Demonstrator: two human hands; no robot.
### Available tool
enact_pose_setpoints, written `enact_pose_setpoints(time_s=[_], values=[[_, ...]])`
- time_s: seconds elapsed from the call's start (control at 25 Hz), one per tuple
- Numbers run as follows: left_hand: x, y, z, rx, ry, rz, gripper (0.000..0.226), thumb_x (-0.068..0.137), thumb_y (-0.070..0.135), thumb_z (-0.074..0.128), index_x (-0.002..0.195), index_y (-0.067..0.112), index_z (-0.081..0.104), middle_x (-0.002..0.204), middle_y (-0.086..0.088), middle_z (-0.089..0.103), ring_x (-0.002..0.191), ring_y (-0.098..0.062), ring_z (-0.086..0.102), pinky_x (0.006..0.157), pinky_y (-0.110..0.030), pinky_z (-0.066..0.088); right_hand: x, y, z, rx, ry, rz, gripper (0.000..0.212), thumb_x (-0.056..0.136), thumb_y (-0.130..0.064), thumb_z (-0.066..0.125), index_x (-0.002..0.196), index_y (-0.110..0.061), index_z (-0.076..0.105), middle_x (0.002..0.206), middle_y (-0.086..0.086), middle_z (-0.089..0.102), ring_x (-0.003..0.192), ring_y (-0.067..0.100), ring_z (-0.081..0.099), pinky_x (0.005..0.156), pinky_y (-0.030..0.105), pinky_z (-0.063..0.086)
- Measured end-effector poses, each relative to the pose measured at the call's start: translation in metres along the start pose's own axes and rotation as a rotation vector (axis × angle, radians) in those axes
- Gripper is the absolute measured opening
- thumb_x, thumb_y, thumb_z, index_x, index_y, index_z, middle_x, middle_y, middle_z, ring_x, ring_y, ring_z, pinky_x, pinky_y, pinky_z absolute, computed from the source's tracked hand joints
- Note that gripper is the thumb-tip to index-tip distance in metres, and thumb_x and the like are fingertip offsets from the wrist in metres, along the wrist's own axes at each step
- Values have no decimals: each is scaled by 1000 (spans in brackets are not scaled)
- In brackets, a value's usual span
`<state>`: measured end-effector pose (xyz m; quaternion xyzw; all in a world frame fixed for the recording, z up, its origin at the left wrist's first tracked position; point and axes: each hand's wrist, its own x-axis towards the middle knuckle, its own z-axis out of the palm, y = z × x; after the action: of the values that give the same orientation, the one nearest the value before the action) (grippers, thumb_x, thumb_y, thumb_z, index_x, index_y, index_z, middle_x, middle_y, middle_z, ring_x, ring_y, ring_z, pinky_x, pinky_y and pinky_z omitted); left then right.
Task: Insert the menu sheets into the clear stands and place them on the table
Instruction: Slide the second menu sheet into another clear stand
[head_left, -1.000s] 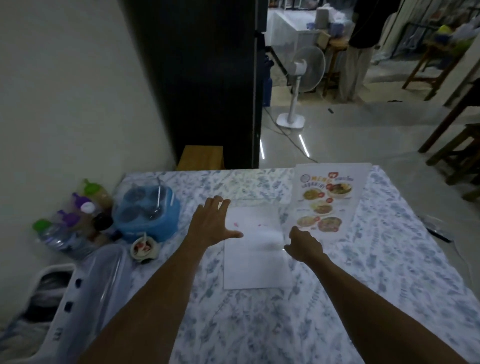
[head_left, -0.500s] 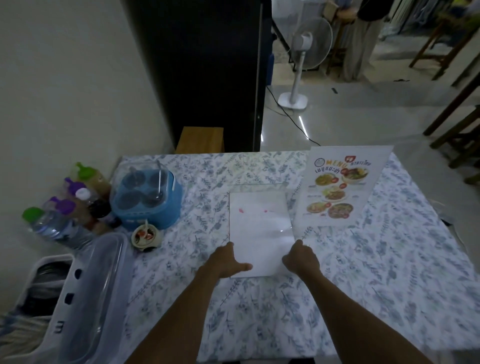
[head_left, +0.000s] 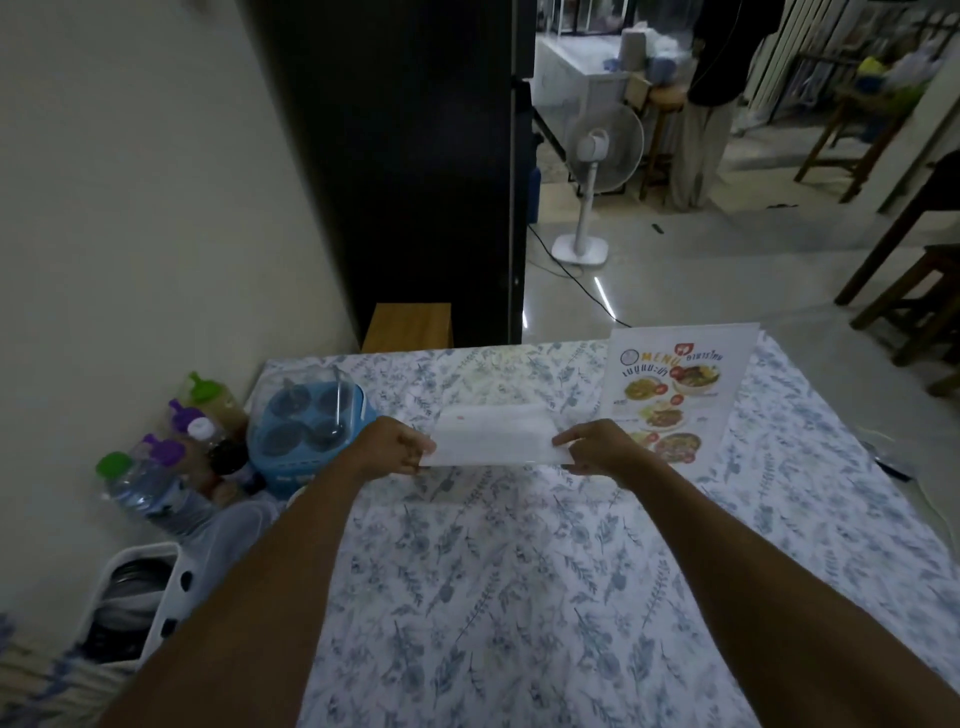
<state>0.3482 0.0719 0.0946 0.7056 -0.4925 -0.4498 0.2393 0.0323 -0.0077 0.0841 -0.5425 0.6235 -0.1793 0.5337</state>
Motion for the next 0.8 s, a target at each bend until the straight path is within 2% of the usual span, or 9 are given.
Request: enact_pose_setpoints(time_s=[0.12, 0.24, 0.32, 0.4, 0.56, 0.68, 0.72, 0.8], values=[[-29, -2, -13, 71, -113, 99, 35, 82, 0, 75, 117, 2, 71, 121, -7, 68, 99, -4, 65, 78, -12, 54, -22, 0, -23, -6, -135, -66, 23, 88, 6, 63, 98, -8, 77, 118, 16, 67, 103, 32, 69, 91, 40, 59], [-40, 4, -24, 64, -152, 127, 37, 75, 14, 84, 112, 12, 76, 114, 5, 72, 98, 4, 66, 78, -9, 52, -32, -14, -34, -89, -178, -187, 22, 90, -3, 64, 110, -8, 74, 113, 3, 70, 102, 19, 68, 83, 32, 58], [-39, 17, -35, 38, -161, 124, 35, 76, 21, 84, 109, 13, 77, 114, 7, 72, 98, 1, 69, 79, -15, 56, -32, -31, -40, -177, -184, -268, 23, 90, -8, 67, 112, -5, 73, 112, 1, 69, 103, 20, 68, 82, 29, 58], [-36, 31, -46, 7, -153, 116, 31, 78, 26, 82, 106, 15, 78, 109, 4, 76, 97, -9, 72, 81, -26, 59, -29, -46, -49, -235, -158, -304, 22, 88, -12, 70, 109, -3, 73, 114, 6, 70, 104, 23, 68, 82, 31, 59], [-26, 51, -55, 53, 13, 209, 20, 79, 34, 79, 93, 20, 79, 89, 1, 79, 87, -17, 74, 71, -30, 54, -18, -54, -53, -315, -135, -340, 18, 91, -15, 66, 104, -5, 73, 108, 13, 70, 100, 26, 69, 88, 44, 60], [-14, 54, -42, 74, 207, 318, 20, 86, 28, 73, 92, 9, 77, 87, -7, 76, 79, -18, 69, 61, -19, 52, -9, -57, -40, -336, 14, -415, 20, 95, -19, 61, 102, -4, 72, 102, 14, 72, 92, 27, 71, 83, 46, 61], [-8, 55, -37, 91, 281, 341, 20, 88, 26, 72, 91, 7, 75, 88, -9, 75, 80, -19, 68, 63, -22, 54, -5, -60, -34, -363, 88, -438, 21, 96, -20, 59, 100, -4, 72, 98, 15, 72, 88, 28, 71, 80, 45, 61], [9, 52, -28, 137, 406, 350, 19, 89, 29, 71, 92, 10, 73, 90, -6, 75, 84, -21, 70, 73, -37, 56, 7, -64, -23, -447, 211, -467, 23, 98, -23, 55, 90, -7, 69, 90, 13, 72, 80, 29, 70, 75, 42, 60]])
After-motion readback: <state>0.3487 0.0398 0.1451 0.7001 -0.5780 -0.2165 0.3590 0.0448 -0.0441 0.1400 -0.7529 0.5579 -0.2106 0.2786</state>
